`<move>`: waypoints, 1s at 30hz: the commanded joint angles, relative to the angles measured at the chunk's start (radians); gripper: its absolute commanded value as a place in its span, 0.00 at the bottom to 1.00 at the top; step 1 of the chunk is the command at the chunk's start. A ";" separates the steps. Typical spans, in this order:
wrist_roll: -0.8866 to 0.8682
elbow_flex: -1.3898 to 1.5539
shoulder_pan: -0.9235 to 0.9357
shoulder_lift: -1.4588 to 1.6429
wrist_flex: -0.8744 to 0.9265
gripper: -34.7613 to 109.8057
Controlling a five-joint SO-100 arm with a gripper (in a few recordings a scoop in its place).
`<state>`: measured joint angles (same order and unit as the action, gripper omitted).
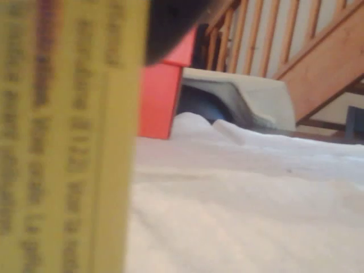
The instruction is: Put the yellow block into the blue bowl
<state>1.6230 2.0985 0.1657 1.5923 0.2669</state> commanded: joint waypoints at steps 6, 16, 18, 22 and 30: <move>-0.003 -0.060 -0.011 0.152 -0.017 0.24; -0.006 -0.074 -0.152 0.393 0.117 0.24; -0.006 -0.074 -0.193 0.437 0.163 0.24; -0.052 -0.075 -0.285 0.506 0.210 0.24; -0.121 -0.179 -0.446 0.495 0.198 0.24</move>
<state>1.5156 2.0678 -0.2209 2.0417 0.4709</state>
